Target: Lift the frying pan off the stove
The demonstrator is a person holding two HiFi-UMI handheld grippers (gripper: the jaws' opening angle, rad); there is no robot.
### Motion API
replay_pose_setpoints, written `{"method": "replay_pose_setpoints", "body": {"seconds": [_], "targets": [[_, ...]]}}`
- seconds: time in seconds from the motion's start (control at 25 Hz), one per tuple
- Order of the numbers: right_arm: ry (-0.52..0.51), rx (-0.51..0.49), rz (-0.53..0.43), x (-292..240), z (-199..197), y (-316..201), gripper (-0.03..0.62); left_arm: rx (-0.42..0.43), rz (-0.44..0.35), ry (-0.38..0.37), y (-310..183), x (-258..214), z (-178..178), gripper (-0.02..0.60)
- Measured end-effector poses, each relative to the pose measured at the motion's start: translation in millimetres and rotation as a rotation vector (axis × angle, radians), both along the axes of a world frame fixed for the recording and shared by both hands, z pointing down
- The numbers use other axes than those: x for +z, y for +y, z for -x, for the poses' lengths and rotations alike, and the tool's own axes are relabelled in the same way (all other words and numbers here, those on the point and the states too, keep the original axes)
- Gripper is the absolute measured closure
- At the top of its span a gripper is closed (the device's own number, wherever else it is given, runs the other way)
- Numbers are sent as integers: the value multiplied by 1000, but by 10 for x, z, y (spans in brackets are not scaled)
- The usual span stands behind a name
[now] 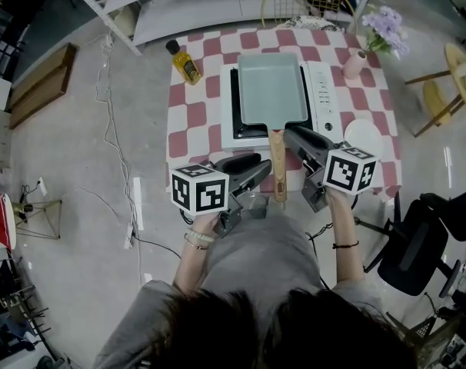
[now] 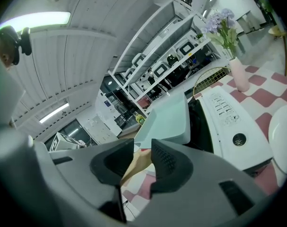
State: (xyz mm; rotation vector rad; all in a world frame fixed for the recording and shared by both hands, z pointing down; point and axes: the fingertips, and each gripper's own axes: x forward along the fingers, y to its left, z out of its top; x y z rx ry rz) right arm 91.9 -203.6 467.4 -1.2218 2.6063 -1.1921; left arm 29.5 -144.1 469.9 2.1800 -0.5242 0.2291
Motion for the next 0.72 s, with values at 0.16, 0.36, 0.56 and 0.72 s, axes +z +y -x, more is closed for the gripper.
{"method": "replay_pose_setpoints", "body": {"seconds": [0.16, 0.36, 0.56, 0.72], "targets": [[-49, -29, 45, 39, -16, -17, 459, -17, 26, 12, 14, 15, -59, 422], [-76, -50, 100, 155, -38, -44, 431, -25, 74, 37, 57, 66, -131, 394], [-181, -85, 165, 193, 66, -15, 408, -23, 117, 62, 94, 90, -191, 376], [-213, -99, 193, 238, 87, -16, 393, -10, 140, 49, 131, 135, -244, 373]]}}
